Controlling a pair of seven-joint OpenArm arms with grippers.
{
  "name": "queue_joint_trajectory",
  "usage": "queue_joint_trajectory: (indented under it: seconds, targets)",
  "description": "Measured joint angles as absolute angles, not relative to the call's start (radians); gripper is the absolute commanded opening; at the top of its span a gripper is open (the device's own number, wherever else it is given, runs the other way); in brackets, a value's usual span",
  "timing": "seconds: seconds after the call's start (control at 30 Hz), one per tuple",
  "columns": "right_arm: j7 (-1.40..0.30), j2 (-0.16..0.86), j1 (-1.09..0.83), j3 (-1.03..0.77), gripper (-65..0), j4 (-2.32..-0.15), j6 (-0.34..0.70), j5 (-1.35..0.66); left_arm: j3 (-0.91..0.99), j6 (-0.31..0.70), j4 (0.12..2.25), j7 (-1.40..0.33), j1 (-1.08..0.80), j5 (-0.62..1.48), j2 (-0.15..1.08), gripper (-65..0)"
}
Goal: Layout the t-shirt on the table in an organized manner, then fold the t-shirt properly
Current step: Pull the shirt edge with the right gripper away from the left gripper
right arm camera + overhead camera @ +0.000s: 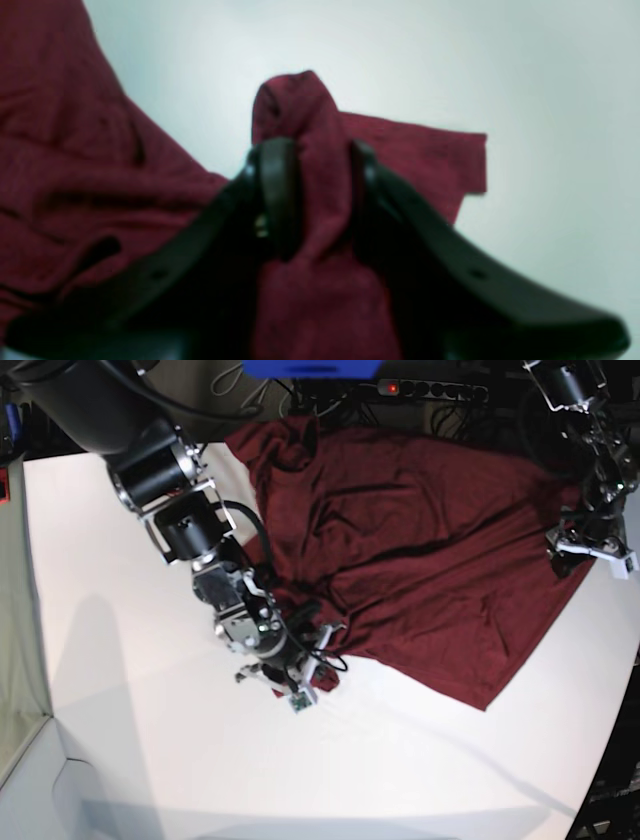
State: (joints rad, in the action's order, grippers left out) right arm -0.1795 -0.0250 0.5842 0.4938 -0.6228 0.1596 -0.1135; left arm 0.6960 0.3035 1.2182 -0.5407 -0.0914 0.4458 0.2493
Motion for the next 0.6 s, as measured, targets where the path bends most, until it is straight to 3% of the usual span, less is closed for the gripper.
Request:
queue_joint_trajectory:
  seconds: [0.17, 0.37, 0.6]
  targets:
    - [-0.187, -0.020, 0.600, 0.494, -65.0, -0.611, 0.159, -0.111, 0.697, 0.303, 1.218, -0.540, -0.091, 0.445, 0.249, -26.6]
    - [-0.231, 0.020, 0.606, 0.356, -65.0, -0.722, 0.159, -0.102, 0.698, 0.303, 1.219, -0.542, -0.091, 0.445, 0.249, -26.6]
    - [-0.219, 0.002, 0.765, 0.210, -65.0, -0.750, 0.159, -0.105, 0.696, 0.303, 1.219, -0.544, -0.091, 0.446, 0.250, -26.6]
